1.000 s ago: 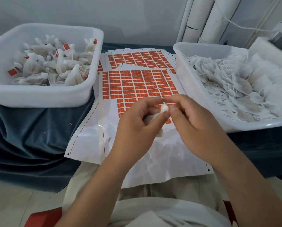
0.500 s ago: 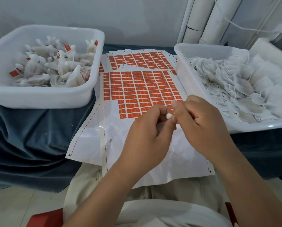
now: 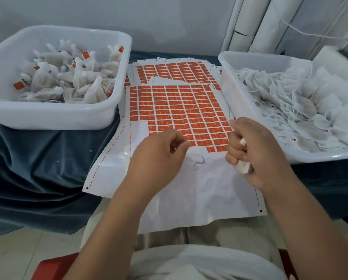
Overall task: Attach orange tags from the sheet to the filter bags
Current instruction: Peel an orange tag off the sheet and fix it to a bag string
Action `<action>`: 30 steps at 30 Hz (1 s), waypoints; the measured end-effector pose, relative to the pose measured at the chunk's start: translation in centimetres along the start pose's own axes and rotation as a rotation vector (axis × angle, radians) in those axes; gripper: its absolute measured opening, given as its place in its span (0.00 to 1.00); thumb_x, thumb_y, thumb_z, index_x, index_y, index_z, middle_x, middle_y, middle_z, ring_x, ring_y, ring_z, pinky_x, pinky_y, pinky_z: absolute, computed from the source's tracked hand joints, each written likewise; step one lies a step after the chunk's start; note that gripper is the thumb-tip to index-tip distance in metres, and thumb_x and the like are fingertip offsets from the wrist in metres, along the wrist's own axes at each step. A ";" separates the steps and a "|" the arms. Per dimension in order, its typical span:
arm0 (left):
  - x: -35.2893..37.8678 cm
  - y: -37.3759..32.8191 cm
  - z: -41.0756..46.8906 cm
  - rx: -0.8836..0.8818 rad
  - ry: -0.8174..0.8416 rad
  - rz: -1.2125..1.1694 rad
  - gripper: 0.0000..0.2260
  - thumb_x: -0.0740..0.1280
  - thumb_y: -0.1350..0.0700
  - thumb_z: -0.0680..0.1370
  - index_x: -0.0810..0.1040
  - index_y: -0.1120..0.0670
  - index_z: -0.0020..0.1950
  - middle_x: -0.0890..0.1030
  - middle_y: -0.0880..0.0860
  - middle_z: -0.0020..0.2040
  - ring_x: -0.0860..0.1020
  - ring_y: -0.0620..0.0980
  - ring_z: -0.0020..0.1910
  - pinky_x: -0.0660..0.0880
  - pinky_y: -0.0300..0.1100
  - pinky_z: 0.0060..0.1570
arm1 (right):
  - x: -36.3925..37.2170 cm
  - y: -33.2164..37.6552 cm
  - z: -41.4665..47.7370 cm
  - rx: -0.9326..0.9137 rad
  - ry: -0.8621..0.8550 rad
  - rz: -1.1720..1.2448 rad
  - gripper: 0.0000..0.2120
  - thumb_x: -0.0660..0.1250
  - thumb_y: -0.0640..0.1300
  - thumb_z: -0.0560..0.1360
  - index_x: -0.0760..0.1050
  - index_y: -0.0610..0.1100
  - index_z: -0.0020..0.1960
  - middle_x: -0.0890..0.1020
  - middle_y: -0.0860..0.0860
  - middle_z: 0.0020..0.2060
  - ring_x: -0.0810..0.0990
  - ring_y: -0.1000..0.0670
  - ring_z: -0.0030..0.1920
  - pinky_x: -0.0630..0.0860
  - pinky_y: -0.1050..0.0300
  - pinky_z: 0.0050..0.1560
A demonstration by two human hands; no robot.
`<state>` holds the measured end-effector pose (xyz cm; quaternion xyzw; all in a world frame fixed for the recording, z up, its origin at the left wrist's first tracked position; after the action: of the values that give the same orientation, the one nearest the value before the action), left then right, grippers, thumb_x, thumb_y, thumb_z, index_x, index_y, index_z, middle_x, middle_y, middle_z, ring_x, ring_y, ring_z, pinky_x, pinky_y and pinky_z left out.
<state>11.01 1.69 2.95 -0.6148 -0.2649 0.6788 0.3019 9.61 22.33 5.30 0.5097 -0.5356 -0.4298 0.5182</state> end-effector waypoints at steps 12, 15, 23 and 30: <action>3.5 -1.0 -1.0 0.238 0.066 0.512 0.17 0.65 0.40 0.82 0.79 0.39 0.70 0.77 0.45 0.70 0.73 0.50 0.68 0.69 0.51 0.72 | 0.1 -2.8 1.7 -0.254 -0.003 -1.624 0.16 0.59 0.61 0.83 0.83 0.55 0.57 0.87 0.54 0.50 0.83 0.51 0.45 0.78 0.54 0.50; 3.5 -1.0 -0.8 0.220 0.055 0.490 0.17 0.65 0.39 0.82 0.80 0.38 0.69 0.77 0.43 0.69 0.73 0.49 0.67 0.69 0.50 0.71 | 0.7 -2.3 2.3 -0.282 0.042 -1.721 0.15 0.59 0.57 0.84 0.83 0.54 0.52 0.85 0.53 0.44 0.81 0.51 0.39 0.78 0.55 0.46; 3.7 -0.8 -0.5 0.209 0.024 0.475 0.16 0.65 0.39 0.82 0.80 0.38 0.68 0.78 0.43 0.69 0.74 0.48 0.66 0.69 0.50 0.71 | 0.6 -1.4 2.1 -0.353 0.144 -1.800 0.15 0.60 0.59 0.83 0.82 0.53 0.54 0.86 0.54 0.46 0.82 0.52 0.41 0.81 0.56 0.48; 3.7 -1.0 -0.7 0.244 0.003 0.481 0.13 0.64 0.41 0.83 0.81 0.36 0.66 0.78 0.43 0.68 0.74 0.49 0.65 0.70 0.49 0.69 | 2.6 -1.6 1.4 -0.457 0.262 -1.938 0.11 0.60 0.50 0.86 0.75 0.52 0.66 0.83 0.52 0.57 0.82 0.50 0.47 0.79 0.55 0.54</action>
<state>11.52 5.10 1.09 -0.6201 -0.0271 0.7570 0.2044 8.55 19.52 3.89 0.6575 0.2669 -0.6994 0.0853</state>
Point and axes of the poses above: each hand's wrist, its own z-axis towards the middle knuckle, its own x-axis out of the palm, y = z × x, the point moved 2 cm from there along z, towards the middle knuckle
